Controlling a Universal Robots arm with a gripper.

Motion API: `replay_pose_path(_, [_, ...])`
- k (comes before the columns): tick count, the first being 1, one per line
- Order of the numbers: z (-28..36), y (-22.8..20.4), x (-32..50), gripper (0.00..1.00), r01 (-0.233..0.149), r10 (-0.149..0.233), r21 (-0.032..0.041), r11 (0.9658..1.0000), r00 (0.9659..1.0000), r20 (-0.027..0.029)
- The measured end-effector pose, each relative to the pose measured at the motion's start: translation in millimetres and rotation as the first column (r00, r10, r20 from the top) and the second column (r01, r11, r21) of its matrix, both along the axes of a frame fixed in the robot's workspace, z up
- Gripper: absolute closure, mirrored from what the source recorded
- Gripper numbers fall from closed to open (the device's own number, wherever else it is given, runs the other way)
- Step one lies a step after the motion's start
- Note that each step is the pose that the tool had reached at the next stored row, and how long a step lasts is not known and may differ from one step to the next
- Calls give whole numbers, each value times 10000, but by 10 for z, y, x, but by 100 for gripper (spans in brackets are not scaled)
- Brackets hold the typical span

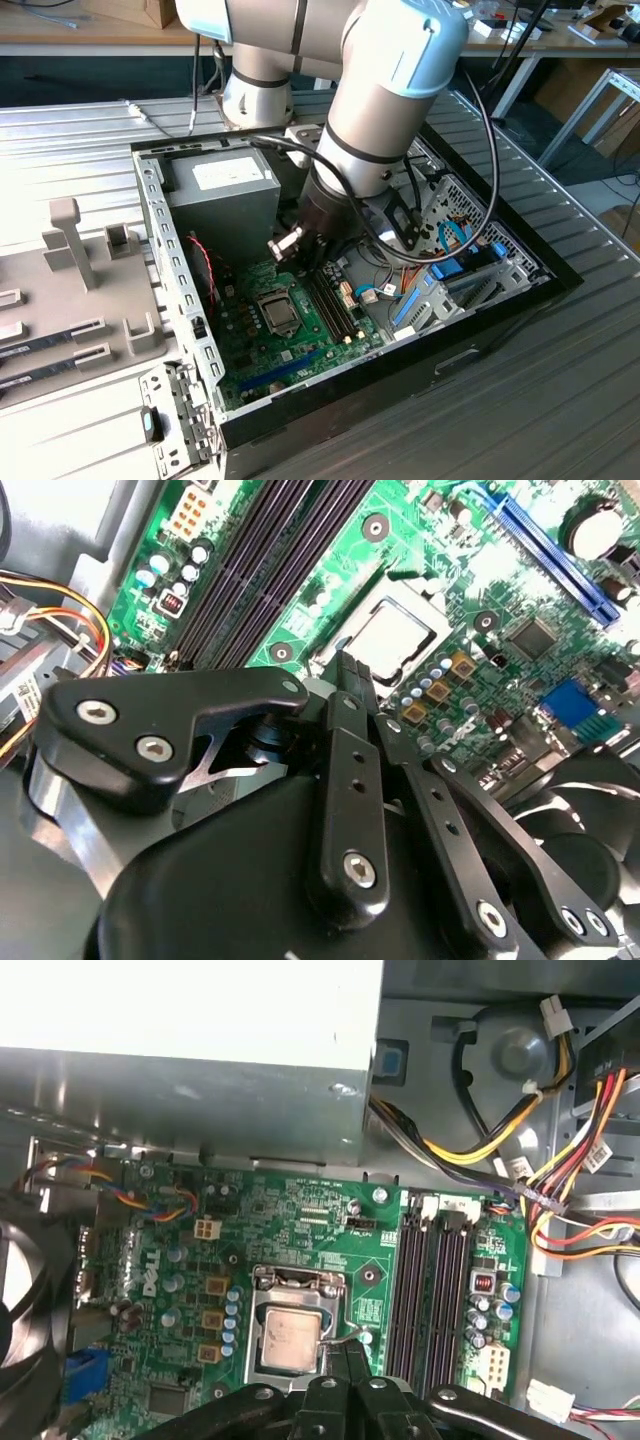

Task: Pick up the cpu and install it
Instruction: 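Install the first cpu locking lever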

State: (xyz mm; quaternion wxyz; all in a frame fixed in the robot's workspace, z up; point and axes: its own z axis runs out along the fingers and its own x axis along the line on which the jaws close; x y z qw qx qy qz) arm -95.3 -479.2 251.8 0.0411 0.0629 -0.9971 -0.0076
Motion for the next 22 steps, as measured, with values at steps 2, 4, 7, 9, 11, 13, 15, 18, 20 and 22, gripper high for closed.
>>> replay_pose_path(2, [-6, 16, -11, 90, 43, -43, -1, 10000, 10000, -1])
replay_pose_path(4, [-14, 33, -24, 90, 77, -77, 1, 10000, 10000, 0])
replay_pose_path(7, [-26, 59, -40, 90, 116, -116, 1, 9999, 9999, 0])
replay_pose_path(9, [-30, 71, -40, 90, 116, -116, 1, 9999, 9999, 0])
replay_pose_path(11, [-32, 83, -41, 90, 117, -117, -1, 9999, 9999, -1])
replay_pose_path(13, [-38, 117, -40, 90, 116, -116, 0, 9999, 9999, 0])
replay_pose_path(15, [-41, 149, -40, 90, 115, -115, 1, 9999, 9999, 0])
replay_pose_path(18, [-44, 167, -39, 90, 115, -115, 2, 9999, 9999, 1])
replay_pose_path(20, [-44, 168, -40, 90, 115, -115, 2, 9999, 9999, 0])
replay_pose_path(22, [-43, 157, -40, 90, 116, -116, 0, 9999, 9999, 0])
